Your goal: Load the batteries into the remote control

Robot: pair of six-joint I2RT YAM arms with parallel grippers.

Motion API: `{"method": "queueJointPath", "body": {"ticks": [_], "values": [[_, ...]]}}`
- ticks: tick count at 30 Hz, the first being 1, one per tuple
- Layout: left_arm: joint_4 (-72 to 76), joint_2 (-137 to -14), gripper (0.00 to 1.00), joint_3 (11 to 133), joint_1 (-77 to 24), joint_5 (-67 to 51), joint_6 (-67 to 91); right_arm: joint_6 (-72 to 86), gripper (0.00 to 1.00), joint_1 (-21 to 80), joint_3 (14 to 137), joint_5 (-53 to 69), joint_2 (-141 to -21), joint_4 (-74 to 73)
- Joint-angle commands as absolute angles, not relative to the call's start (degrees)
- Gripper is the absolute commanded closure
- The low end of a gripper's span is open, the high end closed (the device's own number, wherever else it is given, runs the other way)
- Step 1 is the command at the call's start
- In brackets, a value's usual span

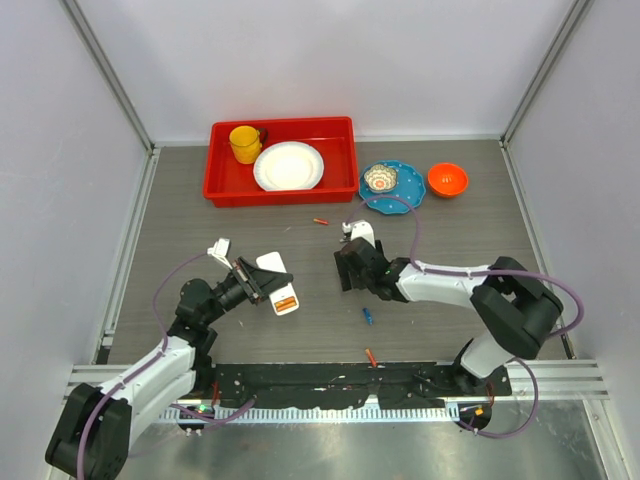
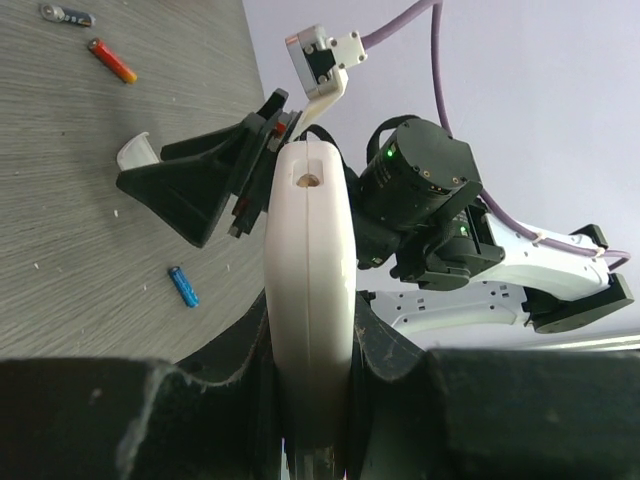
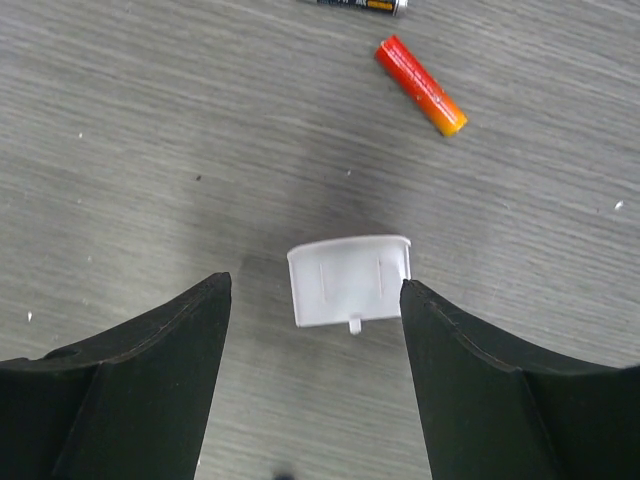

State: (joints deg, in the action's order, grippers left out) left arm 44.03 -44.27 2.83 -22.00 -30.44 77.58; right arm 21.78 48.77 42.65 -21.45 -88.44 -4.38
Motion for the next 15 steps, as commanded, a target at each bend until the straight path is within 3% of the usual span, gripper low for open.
{"method": "queueJointPath", "body": {"ticks": [1, 7, 15], "values": [[46.49, -45.17, 1.00, 2.20, -21.71, -30.23, 76.90, 21.71, 0.26, 48.60, 47.80, -25.84, -91.84, -2.72], [46.85, -45.26, 1.00, 1.93, -21.71, -30.15, 76.99, 24.17, 0.32, 47.11, 53.51, -27.34, -97.98, -8.25], [45.53, -43.24, 1.00, 1.41, -21.71, -29.97, 76.99, 20.41, 0.69, 46.76, 52.91, -24.62, -97.39, -10.63]]}}
